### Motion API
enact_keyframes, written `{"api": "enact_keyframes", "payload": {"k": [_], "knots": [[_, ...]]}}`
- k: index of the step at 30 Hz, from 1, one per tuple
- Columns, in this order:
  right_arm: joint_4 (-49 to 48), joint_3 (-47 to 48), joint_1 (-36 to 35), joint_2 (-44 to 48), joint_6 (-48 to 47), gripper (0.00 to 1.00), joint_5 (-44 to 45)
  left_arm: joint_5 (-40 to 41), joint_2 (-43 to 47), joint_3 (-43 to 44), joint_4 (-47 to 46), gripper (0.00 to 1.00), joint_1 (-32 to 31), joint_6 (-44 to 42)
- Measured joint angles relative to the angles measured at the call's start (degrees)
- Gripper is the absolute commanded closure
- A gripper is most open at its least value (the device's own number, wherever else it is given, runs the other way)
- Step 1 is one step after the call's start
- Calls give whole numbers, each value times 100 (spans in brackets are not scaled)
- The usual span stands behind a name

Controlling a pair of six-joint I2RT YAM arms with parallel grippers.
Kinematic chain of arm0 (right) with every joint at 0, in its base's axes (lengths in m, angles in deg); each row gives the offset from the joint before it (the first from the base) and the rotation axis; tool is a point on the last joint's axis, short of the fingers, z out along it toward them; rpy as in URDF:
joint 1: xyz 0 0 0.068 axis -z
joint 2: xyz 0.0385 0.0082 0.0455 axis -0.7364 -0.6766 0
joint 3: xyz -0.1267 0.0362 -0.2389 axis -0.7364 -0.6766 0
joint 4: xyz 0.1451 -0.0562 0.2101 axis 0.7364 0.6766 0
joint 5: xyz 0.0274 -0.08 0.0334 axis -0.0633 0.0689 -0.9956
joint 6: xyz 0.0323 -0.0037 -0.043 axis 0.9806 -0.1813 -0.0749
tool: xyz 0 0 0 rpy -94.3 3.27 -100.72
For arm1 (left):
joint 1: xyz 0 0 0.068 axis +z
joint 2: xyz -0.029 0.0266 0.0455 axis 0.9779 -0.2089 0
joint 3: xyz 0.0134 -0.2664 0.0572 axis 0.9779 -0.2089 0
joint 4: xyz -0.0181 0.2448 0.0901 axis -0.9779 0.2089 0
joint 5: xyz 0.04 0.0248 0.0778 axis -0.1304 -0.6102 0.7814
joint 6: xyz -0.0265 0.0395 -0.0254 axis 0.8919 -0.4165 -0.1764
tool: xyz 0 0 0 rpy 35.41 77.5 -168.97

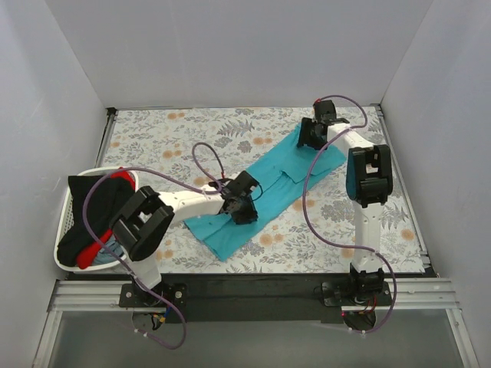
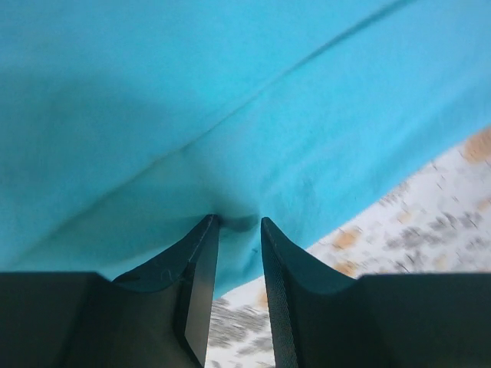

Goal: Fold and stack the t-shirts
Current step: Fold the tshirt

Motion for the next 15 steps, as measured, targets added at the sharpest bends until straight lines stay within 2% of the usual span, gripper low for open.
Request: {"api": "enact_keyframes", "payload": {"k": [4, 7, 10, 15], "knots": [[435, 1419, -70, -846, -197, 30, -264, -490, -667, 708, -129, 72, -785, 636], [658, 2166, -175, -1274, -389, 26, -431, -859, -1287, 1390, -339, 72, -1137, 883], [767, 2503, -310, -1467, -592, 22, -599, -1244, -1692, 1797, -590, 72, -1266, 992], [841, 2918, -590, -1709, -955, 18, -798, -1644, -1919, 1952, -870, 72, -1241, 1010]]}}
